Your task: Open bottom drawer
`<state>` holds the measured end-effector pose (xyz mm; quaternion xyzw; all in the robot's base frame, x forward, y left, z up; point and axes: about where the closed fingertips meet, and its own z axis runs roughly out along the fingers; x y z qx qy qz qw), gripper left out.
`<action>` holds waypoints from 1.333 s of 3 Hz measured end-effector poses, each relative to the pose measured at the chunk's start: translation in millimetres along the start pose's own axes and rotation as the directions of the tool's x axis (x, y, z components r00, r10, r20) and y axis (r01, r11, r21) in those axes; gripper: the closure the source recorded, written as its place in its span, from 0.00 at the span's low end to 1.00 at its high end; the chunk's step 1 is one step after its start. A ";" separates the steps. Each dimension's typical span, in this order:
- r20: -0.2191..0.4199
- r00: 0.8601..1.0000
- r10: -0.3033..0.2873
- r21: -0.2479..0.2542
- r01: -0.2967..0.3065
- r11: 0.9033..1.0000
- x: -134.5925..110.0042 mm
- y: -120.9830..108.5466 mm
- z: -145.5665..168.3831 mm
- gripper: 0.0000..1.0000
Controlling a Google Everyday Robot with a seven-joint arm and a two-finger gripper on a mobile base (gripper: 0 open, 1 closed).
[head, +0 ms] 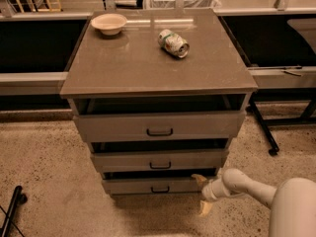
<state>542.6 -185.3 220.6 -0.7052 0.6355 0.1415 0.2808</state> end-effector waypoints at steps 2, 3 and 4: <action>0.087 0.996 0.014 0.063 -0.019 0.998 16.8 -44.2 -3.0 0.00; 0.048 0.998 0.032 0.054 -0.035 0.998 29.7 -50.6 10.7 0.00; -0.007 0.999 0.046 0.020 -0.046 0.999 43.1 -47.6 25.0 0.01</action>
Offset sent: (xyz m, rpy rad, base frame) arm 0.0177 0.0016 -0.0089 0.0649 -0.0234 -0.0427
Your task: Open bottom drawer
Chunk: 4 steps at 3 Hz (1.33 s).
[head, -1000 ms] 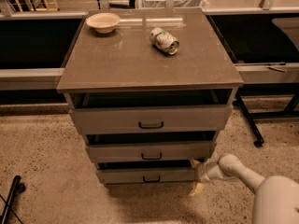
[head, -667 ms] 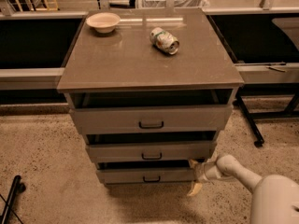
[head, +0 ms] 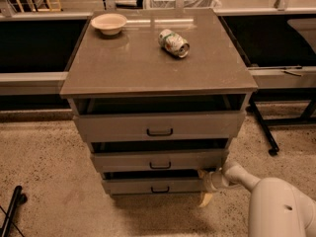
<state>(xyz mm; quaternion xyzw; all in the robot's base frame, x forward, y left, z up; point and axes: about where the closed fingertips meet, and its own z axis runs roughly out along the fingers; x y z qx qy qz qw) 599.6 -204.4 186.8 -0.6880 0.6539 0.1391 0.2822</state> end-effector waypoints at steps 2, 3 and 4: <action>-0.075 0.997 0.024 -0.030 -0.026 0.999 20.1 12.4 0.9 0.42; -0.070 0.997 0.019 -0.035 -0.021 0.999 17.0 20.5 -6.2 0.39; -0.048 0.999 0.011 -0.070 -0.014 0.997 7.3 37.2 -12.9 0.44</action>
Offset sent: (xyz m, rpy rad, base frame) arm -0.0156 -0.0310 -0.0133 -0.0839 0.0482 -0.0428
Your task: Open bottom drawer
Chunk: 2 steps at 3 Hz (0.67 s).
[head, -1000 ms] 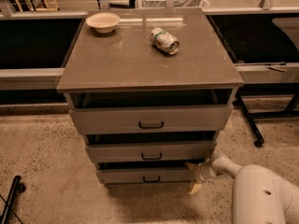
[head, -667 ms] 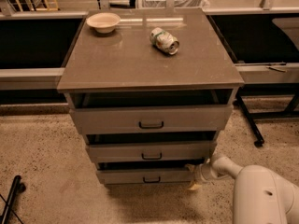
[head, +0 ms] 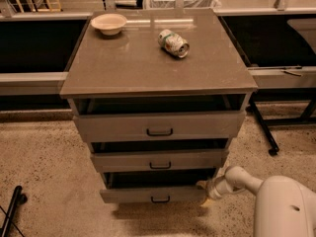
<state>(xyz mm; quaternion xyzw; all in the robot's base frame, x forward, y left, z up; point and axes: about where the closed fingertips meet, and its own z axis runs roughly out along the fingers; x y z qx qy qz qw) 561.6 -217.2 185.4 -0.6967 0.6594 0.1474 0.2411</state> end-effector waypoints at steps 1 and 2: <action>0.007 1.000 -0.006 -0.081 0.007 0.997 -11.8 31.5 -6.9 0.38; 0.062 0.998 -0.002 -0.104 0.009 0.995 -26.3 54.7 -19.4 0.41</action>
Offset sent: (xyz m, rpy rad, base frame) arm -0.0884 0.0102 0.0487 0.1328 0.0883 0.0784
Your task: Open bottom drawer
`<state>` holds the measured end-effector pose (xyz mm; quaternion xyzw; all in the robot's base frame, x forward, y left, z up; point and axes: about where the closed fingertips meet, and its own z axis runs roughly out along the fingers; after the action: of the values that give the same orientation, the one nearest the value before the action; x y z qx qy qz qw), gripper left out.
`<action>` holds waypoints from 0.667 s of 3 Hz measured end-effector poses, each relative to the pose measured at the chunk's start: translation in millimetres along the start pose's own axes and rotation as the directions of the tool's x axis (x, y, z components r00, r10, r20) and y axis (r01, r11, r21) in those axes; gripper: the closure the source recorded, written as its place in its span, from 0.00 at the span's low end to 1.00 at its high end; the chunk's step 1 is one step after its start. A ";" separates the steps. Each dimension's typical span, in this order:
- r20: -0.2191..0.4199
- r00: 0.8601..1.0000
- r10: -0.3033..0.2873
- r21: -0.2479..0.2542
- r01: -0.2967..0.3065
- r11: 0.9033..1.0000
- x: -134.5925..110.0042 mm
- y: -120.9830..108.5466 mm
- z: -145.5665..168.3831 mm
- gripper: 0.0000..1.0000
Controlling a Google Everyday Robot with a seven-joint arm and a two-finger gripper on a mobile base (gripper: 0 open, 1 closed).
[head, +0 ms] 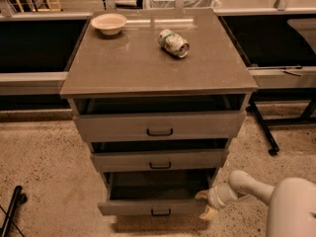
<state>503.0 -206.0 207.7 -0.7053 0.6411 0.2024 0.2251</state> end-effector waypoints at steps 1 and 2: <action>0.139 0.988 -0.069 0.044 0.063 0.997 -24.9 7.5 -7.4 0.14; 0.132 0.989 -0.065 0.038 0.060 0.997 -23.7 8.6 -4.3 0.00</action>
Offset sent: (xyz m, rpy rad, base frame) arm -0.0089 0.0115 0.0155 0.1192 -0.0399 0.0187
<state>492.1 -189.8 224.3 -0.7060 0.6056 0.2310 0.2855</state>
